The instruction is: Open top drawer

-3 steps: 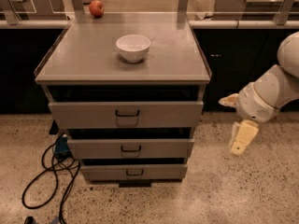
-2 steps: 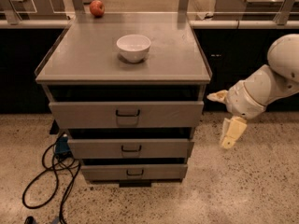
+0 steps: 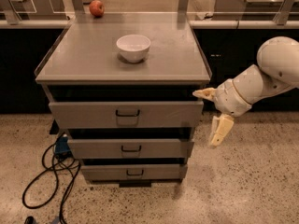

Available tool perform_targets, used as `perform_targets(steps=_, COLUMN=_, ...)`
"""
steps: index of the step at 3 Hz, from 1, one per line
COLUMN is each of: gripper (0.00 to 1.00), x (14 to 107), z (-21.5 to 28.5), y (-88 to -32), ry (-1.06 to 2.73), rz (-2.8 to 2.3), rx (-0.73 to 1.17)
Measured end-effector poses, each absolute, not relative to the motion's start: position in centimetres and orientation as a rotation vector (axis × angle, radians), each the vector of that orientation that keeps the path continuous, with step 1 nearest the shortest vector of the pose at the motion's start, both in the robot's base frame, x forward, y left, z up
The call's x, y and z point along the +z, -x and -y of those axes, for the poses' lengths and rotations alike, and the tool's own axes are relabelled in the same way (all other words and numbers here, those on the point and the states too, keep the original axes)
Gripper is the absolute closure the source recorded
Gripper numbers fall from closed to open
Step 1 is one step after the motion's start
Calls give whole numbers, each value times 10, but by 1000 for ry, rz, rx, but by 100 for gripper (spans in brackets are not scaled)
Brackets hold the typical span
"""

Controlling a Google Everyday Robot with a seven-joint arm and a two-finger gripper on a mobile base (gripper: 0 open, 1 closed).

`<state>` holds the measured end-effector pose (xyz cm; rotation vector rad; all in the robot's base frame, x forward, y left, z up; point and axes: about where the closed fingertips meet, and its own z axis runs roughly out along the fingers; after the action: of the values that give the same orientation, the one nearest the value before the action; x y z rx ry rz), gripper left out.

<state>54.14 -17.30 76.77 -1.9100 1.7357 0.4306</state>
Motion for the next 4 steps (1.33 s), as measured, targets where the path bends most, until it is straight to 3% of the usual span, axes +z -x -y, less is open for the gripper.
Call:
perform_targets(steps=2, gripper=0, x=734, z=160, y=-557, ry=1829, rz=-1891, rx=237)
perform_targets(steps=4, gripper=0, x=726, z=65, y=-586, ry=1668, rz=-1517, rx=653)
